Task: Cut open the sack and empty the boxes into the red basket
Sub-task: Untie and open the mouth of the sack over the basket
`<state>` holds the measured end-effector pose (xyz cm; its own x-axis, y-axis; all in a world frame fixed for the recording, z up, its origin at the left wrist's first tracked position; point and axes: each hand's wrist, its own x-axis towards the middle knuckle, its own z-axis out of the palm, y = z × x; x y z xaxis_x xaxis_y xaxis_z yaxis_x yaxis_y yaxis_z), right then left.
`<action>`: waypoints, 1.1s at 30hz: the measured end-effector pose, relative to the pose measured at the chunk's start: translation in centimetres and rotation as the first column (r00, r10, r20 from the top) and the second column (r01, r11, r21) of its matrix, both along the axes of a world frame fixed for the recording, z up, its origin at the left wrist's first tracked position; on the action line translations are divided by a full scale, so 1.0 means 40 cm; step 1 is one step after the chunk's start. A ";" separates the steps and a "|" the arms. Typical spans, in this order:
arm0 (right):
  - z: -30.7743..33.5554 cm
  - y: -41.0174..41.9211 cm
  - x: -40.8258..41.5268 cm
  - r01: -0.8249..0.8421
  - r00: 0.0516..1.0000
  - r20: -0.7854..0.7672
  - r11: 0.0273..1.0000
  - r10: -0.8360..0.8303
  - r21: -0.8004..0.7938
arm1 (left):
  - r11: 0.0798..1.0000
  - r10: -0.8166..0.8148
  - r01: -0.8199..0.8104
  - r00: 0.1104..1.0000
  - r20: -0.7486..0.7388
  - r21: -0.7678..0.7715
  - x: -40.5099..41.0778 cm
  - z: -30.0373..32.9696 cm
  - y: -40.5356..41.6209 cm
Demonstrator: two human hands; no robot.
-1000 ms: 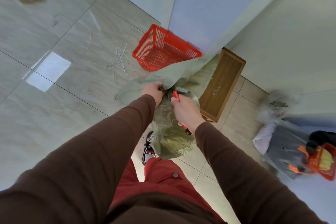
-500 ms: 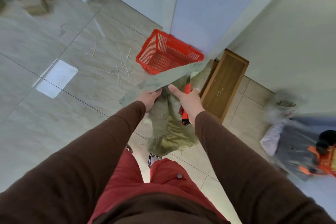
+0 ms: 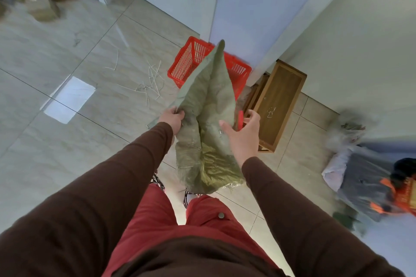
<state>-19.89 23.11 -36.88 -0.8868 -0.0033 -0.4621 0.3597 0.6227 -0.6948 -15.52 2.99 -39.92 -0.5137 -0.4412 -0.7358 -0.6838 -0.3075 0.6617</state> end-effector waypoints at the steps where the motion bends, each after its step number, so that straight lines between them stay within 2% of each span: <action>1: 0.000 -0.007 0.000 0.113 0.986 0.132 0.990 -0.102 -0.082 | 1.000 -0.002 0.002 1.000 0.003 0.008 -0.003 0.005 0.004; 3: -0.003 -0.030 -0.007 0.259 0.909 0.381 0.945 -0.168 -0.202 | 0.998 0.029 -0.029 1.000 0.007 0.050 -0.005 0.020 0.017; 4: -0.008 -0.043 -0.013 0.260 0.885 0.441 0.942 -0.145 -0.212 | 0.992 0.074 -0.075 0.997 0.008 0.099 -0.004 0.025 0.024; 6: -0.014 -0.070 -0.027 0.227 0.893 0.432 0.954 -0.125 -0.194 | 0.956 0.175 -0.179 0.984 0.036 0.231 -0.001 0.039 0.030; 8: -0.012 -0.088 -0.046 0.228 0.924 0.358 0.947 -0.136 -0.229 | 0.947 0.162 -0.172 0.985 0.060 0.271 0.009 0.046 0.030; 10: 0.002 -0.097 -0.068 0.197 0.956 0.266 0.944 -0.126 -0.263 | 0.986 0.043 -0.050 0.998 0.046 0.157 0.018 0.041 0.015; 12: 0.009 -0.086 -0.088 0.142 0.974 0.206 0.968 -0.099 -0.206 | 0.999 -0.041 0.041 0.998 0.058 0.002 0.029 0.041 -0.008; 15: 0.026 -0.048 -0.117 0.130 0.987 0.106 0.989 -0.123 -0.065 | 1.000 0.004 -0.003 0.998 0.062 -0.028 0.042 0.039 -0.033; 18: 0.057 -0.038 -0.121 0.094 0.975 -0.198 0.995 -0.101 -0.045 | 0.999 0.016 -0.014 0.998 0.056 -0.045 0.047 0.035 -0.036; 20: 0.079 -0.082 -0.101 -0.124 0.935 -0.344 0.987 0.084 -0.097 | 0.998 -0.007 0.009 0.999 0.041 -0.062 0.053 0.039 -0.025; 21: 0.083 -0.111 -0.087 -0.237 0.918 -0.345 0.967 0.194 -0.089 | 0.998 -0.012 0.014 0.999 0.030 -0.059 0.056 0.041 -0.020; 23: 0.073 -0.166 -0.067 -0.341 0.923 -0.208 0.938 0.323 -0.056 | 1.000 -0.018 0.018 1.000 0.021 -0.023 0.066 0.040 -0.014; 26: 0.061 -0.204 -0.088 -0.219 0.973 0.052 0.968 0.227 -0.126 | 1.000 -0.006 0.004 0.997 0.072 0.027 0.084 0.042 -0.015; 28: 0.050 -0.209 -0.106 -0.156 0.980 0.097 0.974 0.174 -0.163 | 0.978 -0.131 0.153 0.980 0.150 -0.140 0.090 0.042 -0.027; 30: 0.047 -0.212 -0.111 -0.175 0.976 0.090 0.963 0.197 -0.203 | 0.857 -0.266 0.327 0.943 0.201 -0.398 0.084 0.058 -0.027; 31: 0.047 -0.214 -0.107 -0.201 0.971 0.081 0.952 0.225 -0.229 | 0.807 -0.284 0.336 0.942 0.179 -0.485 0.071 0.071 -0.022; 33: 0.051 -0.219 -0.093 -0.273 0.954 0.060 0.932 0.295 -0.239 | 0.773 -0.322 0.345 0.936 0.139 -0.532 0.034 0.100 -0.006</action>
<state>-23.63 14.35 -34.84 -0.7863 -0.3621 -0.5006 0.2614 0.5392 -0.8006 -14.16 2.76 -35.93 -0.6805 -0.5776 -0.4509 -0.7039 0.3444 0.6213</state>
